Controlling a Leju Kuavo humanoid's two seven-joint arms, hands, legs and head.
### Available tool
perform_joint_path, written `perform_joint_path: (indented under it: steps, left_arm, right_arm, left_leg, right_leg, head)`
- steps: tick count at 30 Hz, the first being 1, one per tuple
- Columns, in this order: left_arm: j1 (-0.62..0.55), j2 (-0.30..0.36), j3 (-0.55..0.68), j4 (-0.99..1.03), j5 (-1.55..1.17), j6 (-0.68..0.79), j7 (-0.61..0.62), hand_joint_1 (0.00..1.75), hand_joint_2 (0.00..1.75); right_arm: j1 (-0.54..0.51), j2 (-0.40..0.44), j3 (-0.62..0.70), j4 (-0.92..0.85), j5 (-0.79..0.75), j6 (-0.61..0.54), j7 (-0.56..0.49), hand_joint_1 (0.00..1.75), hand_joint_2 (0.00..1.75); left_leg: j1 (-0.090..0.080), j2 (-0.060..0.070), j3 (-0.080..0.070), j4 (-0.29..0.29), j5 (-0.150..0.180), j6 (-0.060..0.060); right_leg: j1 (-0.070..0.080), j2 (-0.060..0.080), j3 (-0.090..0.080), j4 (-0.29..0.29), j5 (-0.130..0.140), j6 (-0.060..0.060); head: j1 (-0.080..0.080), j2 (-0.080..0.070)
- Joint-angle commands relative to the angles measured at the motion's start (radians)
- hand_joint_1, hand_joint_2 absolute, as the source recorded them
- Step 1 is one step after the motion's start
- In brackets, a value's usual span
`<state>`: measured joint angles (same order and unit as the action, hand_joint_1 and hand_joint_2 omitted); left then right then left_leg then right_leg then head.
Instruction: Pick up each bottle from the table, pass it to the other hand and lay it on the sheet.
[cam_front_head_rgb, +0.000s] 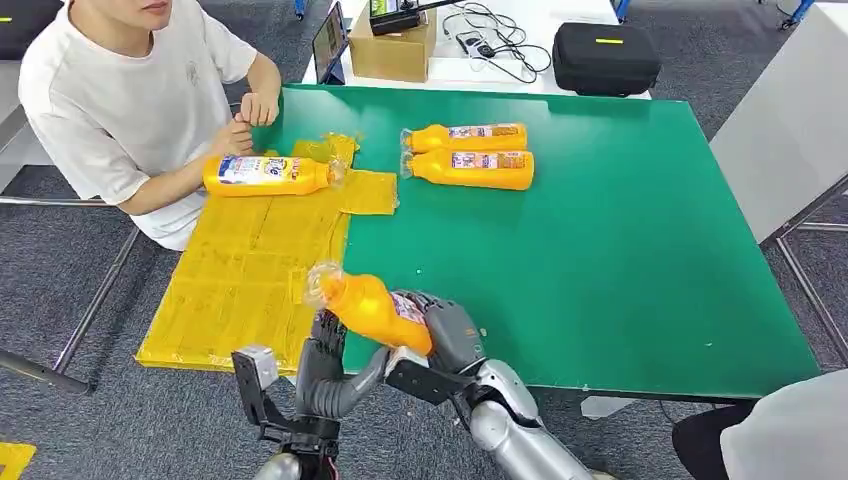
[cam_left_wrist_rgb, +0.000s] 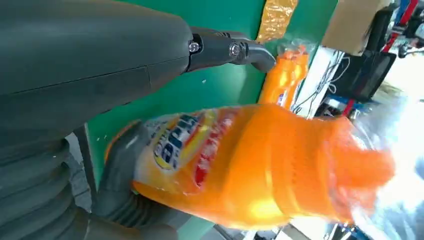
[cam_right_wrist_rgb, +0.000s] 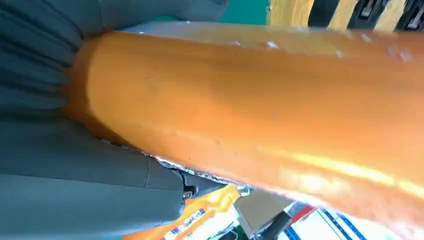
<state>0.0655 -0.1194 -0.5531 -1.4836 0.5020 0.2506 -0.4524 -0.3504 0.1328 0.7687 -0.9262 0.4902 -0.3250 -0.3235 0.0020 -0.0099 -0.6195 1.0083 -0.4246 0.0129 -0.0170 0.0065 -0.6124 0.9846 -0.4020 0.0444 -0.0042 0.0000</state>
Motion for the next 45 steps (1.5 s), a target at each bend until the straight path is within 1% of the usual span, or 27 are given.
perform_joint_path:
  steps: [1,2,3,4,5,6,7,8,9,11,14,16,17,23,25,26,27,29,30,31,33,36,38,41,43,44,45]
  left_arm:
    - [-0.021,0.008,-0.019,0.018,0.019,-0.013,0.015,0.00,1.75]
    - [-0.017,0.004,-0.013,0.014,0.039,-0.020,0.024,0.00,1.75]
    - [-0.013,0.004,-0.012,0.005,0.061,-0.035,0.030,0.00,1.75]
    - [-0.012,0.004,-0.013,0.002,0.083,-0.053,0.039,0.00,1.75]
    - [-0.012,0.003,-0.015,-0.002,0.117,-0.080,0.051,0.00,1.75]
    - [-0.013,0.003,-0.016,-0.004,0.120,-0.082,0.050,0.00,1.75]
    - [-0.013,0.003,-0.016,-0.004,0.120,-0.082,0.050,0.00,1.75]
    - [-0.013,0.003,-0.016,-0.004,0.120,-0.082,0.050,0.00,1.75]
    - [-0.013,0.003,-0.016,-0.004,0.120,-0.082,0.050,0.00,1.75]
    - [-0.013,0.003,-0.016,-0.004,0.120,-0.082,0.050,0.00,1.75]
    - [-0.013,0.003,-0.016,-0.004,0.120,-0.082,0.050,0.00,1.75]
    - [-0.017,-0.003,-0.016,-0.004,0.111,-0.074,0.022,0.00,1.75]
    - [-0.022,-0.004,-0.017,-0.008,0.109,-0.073,0.021,0.00,1.75]
    - [-0.030,0.006,-0.037,-0.007,0.061,-0.054,0.010,0.00,1.75]
    - [-0.032,0.008,-0.041,-0.007,0.045,-0.047,0.002,0.00,1.75]
    - [-0.058,0.021,-0.078,0.014,-0.076,0.019,-0.034,0.00,1.75]
    - [-0.063,0.020,-0.080,0.018,-0.078,0.019,-0.035,0.00,1.75]
    - [-0.066,0.019,-0.078,0.017,-0.079,0.019,-0.035,0.00,1.75]
    - [-0.067,0.023,-0.079,0.008,-0.082,0.018,-0.034,0.00,1.75]
    - [-0.068,0.030,-0.086,0.006,-0.093,0.020,-0.029,0.00,1.75]
    - [-0.067,0.036,-0.092,0.012,-0.128,0.048,-0.005,0.00,1.75]
    - [-0.071,0.036,-0.095,0.035,-0.142,0.071,0.029,0.00,1.75]
    - [-0.077,0.033,-0.091,0.061,-0.108,0.068,0.087,0.00,1.75]
    - [-0.083,0.027,-0.079,0.085,-0.073,0.074,0.107,0.00,1.75]
    - [-0.083,0.025,-0.075,0.085,-0.064,0.075,0.110,0.00,1.75]
    - [-0.083,0.025,-0.075,0.085,-0.064,0.075,0.110,0.00,1.75]
    - [-0.083,0.025,-0.075,0.085,-0.064,0.075,0.110,0.00,1.75]
  right_arm:
    - [-0.045,0.009,0.087,0.040,0.003,0.026,0.007,1.75,0.00]
    - [-0.042,0.015,0.081,0.041,-0.016,0.038,0.002,1.75,0.00]
    - [-0.035,0.019,0.075,0.034,-0.038,0.043,-0.021,1.75,0.00]
    - [-0.029,0.022,0.068,0.028,-0.063,0.056,-0.043,1.75,0.00]
    - [-0.022,0.028,0.059,0.024,-0.103,0.070,-0.079,1.75,0.00]
    - [-0.021,0.030,0.061,0.026,-0.103,0.062,-0.089,1.75,0.00]
    - [-0.021,0.030,0.061,0.026,-0.103,0.062,-0.089,1.75,0.00]
    - [-0.021,0.030,0.061,0.026,-0.103,0.062,-0.089,1.75,0.00]
    - [-0.021,0.030,0.061,0.026,-0.103,0.062,-0.089,1.75,0.00]
    - [-0.021,0.030,0.061,0.026,-0.103,0.062,-0.089,1.75,0.00]
    - [-0.021,0.030,0.061,0.026,-0.103,0.062,-0.089,1.75,0.00]
    - [-0.020,0.046,0.049,0.033,-0.140,0.066,-0.103,1.75,0.00]
    - [-0.019,0.050,0.052,0.033,-0.142,0.069,-0.103,1.75,0.00]
    - [-0.026,0.034,0.075,0.029,-0.146,0.092,-0.097,1.75,0.00]
    - [-0.027,0.028,0.079,0.027,-0.152,0.107,-0.095,1.75,0.00]
    - [-0.017,0.016,0.076,0.028,-0.199,0.160,-0.105,1.75,0.00]
    - [-0.016,0.016,0.075,0.031,-0.206,0.167,-0.108,1.75,0.00]
    - [-0.019,0.019,0.078,0.036,-0.209,0.169,-0.117,1.75,0.00]
    - [-0.021,0.024,0.080,0.033,-0.211,0.170,-0.114,1.75,0.00]
    - [-0.022,0.022,0.085,0.033,-0.208,0.175,-0.111,1.75,0.00]
    - [-0.020,0.016,0.092,0.042,-0.201,0.176,-0.089,1.75,0.00]
    - [-0.018,0.010,0.099,0.069,-0.189,0.172,-0.079,1.75,0.00]
    - [-0.025,0.005,0.109,0.096,-0.171,0.167,-0.086,1.75,0.00]
    - [-0.023,0.008,0.105,0.121,-0.177,0.166,-0.119,1.75,0.00]
    - [-0.025,0.009,0.106,0.126,-0.177,0.169,-0.119,1.75,0.00]
    - [-0.025,0.009,0.106,0.126,-0.177,0.169,-0.119,1.75,0.00]
    - [-0.025,0.009,0.106,0.126,-0.177,0.169,-0.119,1.75,0.00]
  left_leg:
    - [0.001,0.001,0.005,0.000,-0.002,-0.001]
    - [0.000,0.001,0.003,0.000,-0.001,-0.001]
    - [0.001,0.002,0.006,0.000,-0.002,-0.001]
    - [0.000,0.001,0.004,0.000,-0.002,-0.001]
    - [0.001,0.002,0.005,0.000,-0.002,-0.001]
    - [0.000,0.001,0.003,0.000,-0.001,0.000]
    - [0.001,0.001,0.006,0.000,-0.003,-0.001]
    - [0.000,0.001,0.004,0.000,-0.002,-0.001]
    - [0.001,0.002,0.006,0.000,-0.003,-0.001]
    - [0.000,0.000,0.003,-0.001,-0.001,0.000]
    - [0.001,0.001,0.006,0.000,-0.003,-0.001]
    - [0.000,0.001,0.002,0.000,-0.001,0.000]
    - [0.001,0.001,0.005,0.000,-0.002,-0.001]
    - [0.000,0.000,0.003,0.000,-0.001,0.000]
    - [0.001,0.001,0.004,0.000,-0.002,-0.001]
    - [0.001,0.001,0.005,0.000,-0.002,-0.001]
    - [0.000,0.000,0.003,0.000,-0.001,0.000]
    - [0.001,-0.001,0.006,-0.001,-0.002,-0.001]
    - [0.000,-0.001,0.004,-0.001,-0.001,0.000]
    - [0.001,-0.001,0.007,-0.001,-0.002,-0.001]
    - [0.000,0.000,0.003,-0.001,-0.001,0.000]
    - [0.000,-0.001,0.007,-0.001,-0.002,-0.001]
    - [0.000,-0.001,0.003,-0.001,0.000,0.000]
    - [0.001,-0.001,0.008,-0.002,-0.002,-0.001]
    - [0.000,-0.001,0.004,-0.002,-0.001,0.000]
    - [0.001,0.000,0.008,-0.002,-0.002,-0.001]
    - [0.000,0.000,0.005,-0.002,-0.001,-0.001]
  right_leg:
    - [0.001,0.000,0.005,0.000,-0.002,-0.002]
    - [0.000,0.001,0.002,0.000,-0.001,-0.001]
    - [0.001,0.001,0.005,0.000,-0.002,-0.002]
    - [0.001,0.000,0.004,0.000,-0.001,-0.001]
    - [0.001,0.000,0.005,0.000,-0.002,-0.002]
    - [0.000,0.000,0.003,0.000,-0.001,-0.001]
    - [0.001,0.000,0.006,0.000,-0.003,-0.002]
    - [0.001,0.000,0.003,0.000,-0.001,-0.001]
    - [0.001,0.000,0.006,-0.001,-0.003,-0.002]
    - [0.000,-0.001,0.003,-0.001,-0.001,-0.001]
    - [0.001,0.000,0.006,-0.001,-0.002,-0.002]
    - [0.001,0.000,0.002,0.000,-0.001,-0.001]
    - [0.001,-0.001,0.004,0.000,-0.002,-0.002]
    - [0.000,-0.001,0.002,0.000,-0.001,-0.001]
    - [0.001,-0.001,0.004,0.000,-0.002,-0.002]
    - [0.001,-0.001,0.005,-0.001,-0.002,-0.002]
    - [0.001,-0.002,0.003,-0.001,-0.001,-0.001]
    - [0.001,-0.003,0.007,-0.001,-0.002,-0.002]
    - [0.001,-0.003,0.004,-0.001,-0.001,-0.001]
    - [0.001,-0.003,0.007,-0.001,-0.002,-0.002]
    - [0.000,-0.001,0.003,-0.001,-0.001,-0.001]
    - [0.001,-0.003,0.007,-0.002,-0.002,-0.002]
    - [0.000,-0.002,0.003,-0.001,-0.001,-0.001]
    - [0.001,-0.002,0.008,-0.003,-0.002,-0.002]
    - [0.000,-0.002,0.004,-0.002,-0.001,-0.001]
    - [0.001,-0.002,0.008,-0.002,-0.002,-0.002]
    - [0.000,-0.001,0.005,-0.002,-0.001,-0.002]
  head:
    - [0.000,0.000]
    - [0.000,0.000]
    - [0.000,0.000]
    - [0.000,0.000]
    - [0.000,0.000]
    - [0.000,0.000]
    - [0.001,0.000]
    - [0.000,0.000]
    - [0.001,0.000]
    - [0.000,0.000]
    - [0.000,0.000]
    - [0.000,0.000]
    - [0.000,0.000]
    - [0.000,0.000]
    - [0.000,0.000]
    - [0.000,0.000]
    - [0.000,0.000]
    - [0.000,0.000]
    - [0.000,0.000]
    - [0.000,0.000]
    - [0.000,0.000]
    - [0.000,0.000]
    - [0.000,0.000]
    - [0.000,0.000]
    - [0.000,0.000]
    - [0.000,0.000]
    - [0.000,0.000]
